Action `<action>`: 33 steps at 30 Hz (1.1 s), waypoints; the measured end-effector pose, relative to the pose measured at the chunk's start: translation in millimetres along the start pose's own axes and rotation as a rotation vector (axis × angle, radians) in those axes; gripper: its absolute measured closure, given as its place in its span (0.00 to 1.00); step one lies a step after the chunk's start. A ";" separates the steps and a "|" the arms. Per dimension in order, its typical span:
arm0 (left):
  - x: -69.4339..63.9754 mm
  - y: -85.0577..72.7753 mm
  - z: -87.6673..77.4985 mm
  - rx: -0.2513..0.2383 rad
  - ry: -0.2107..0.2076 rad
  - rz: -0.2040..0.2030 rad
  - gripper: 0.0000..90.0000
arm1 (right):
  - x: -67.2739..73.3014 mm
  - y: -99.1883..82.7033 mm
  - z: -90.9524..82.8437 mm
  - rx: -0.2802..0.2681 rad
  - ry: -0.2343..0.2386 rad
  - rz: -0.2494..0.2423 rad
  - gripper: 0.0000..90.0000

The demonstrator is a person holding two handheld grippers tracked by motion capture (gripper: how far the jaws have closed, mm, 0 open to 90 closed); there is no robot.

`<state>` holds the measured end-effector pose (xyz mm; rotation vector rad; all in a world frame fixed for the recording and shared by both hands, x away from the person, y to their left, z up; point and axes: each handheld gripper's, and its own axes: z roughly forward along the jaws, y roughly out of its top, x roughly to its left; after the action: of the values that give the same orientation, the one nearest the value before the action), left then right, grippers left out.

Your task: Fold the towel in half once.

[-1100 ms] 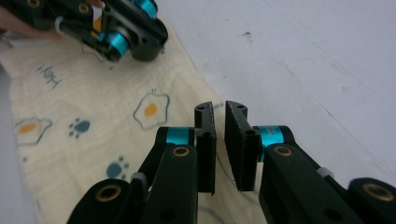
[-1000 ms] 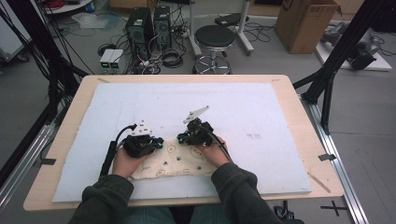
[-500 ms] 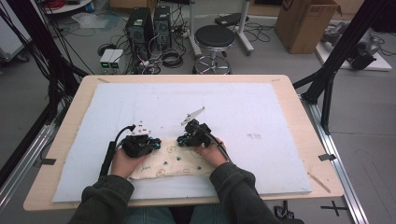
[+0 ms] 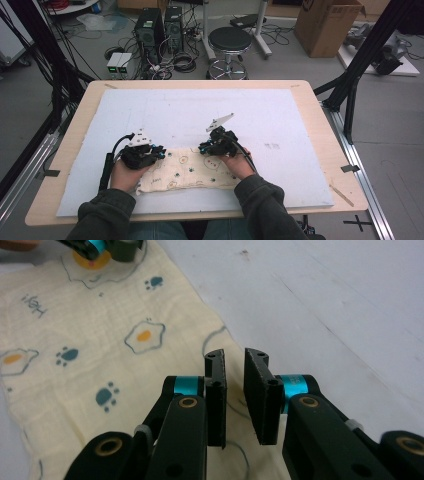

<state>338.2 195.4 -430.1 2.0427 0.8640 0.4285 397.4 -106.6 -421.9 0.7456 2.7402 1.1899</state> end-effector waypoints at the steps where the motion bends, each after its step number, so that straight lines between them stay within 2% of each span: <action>1: 0.2 -0.1 -1.0 -0.001 0.000 0.001 0.85 | -1.1 -2.1 -2.3 0.003 -0.004 0.002 0.88; 5: 0.0 -1.3 -0.6 0.011 0.002 0.005 0.84 | -4.9 -10.8 -6.0 0.019 -0.031 0.001 0.88; 9: 0.7 -2.3 2.0 0.030 0.005 0.002 0.85 | -6.4 -16.2 -5.3 0.038 -0.038 0.010 0.88; 11: 1.3 -3.7 4.6 0.056 0.006 0.002 0.85 | -6.5 -18.7 -3.0 0.051 -0.044 0.005 0.88; 14: 2.3 -5.4 8.1 0.079 0.001 0.003 0.85 | -8.6 -21.1 -3.2 0.030 -0.038 0.012 0.89; 17: 1.5 -5.3 8.8 0.076 0.000 0.000 0.85 | -8.7 -21.7 -4.7 0.027 -0.039 0.010 0.88; 23: 1.5 -3.2 -1.2 0.046 0.003 0.001 0.84 | -11.7 -27.3 -20.0 -0.007 -0.049 0.026 0.87; 29: 3.4 -5.4 -10.8 0.065 0.008 0.010 0.84 | -15.0 -36.4 -36.0 -0.015 -0.075 0.025 0.87; 33: 4.0 -7.1 -10.8 0.087 0.011 0.011 0.83 | -17.6 -42.6 -43.0 -0.008 -0.092 0.035 0.87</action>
<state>331.8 207.3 -429.8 2.1271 0.8917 0.4149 385.1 -168.4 -424.0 0.8285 2.6569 1.1423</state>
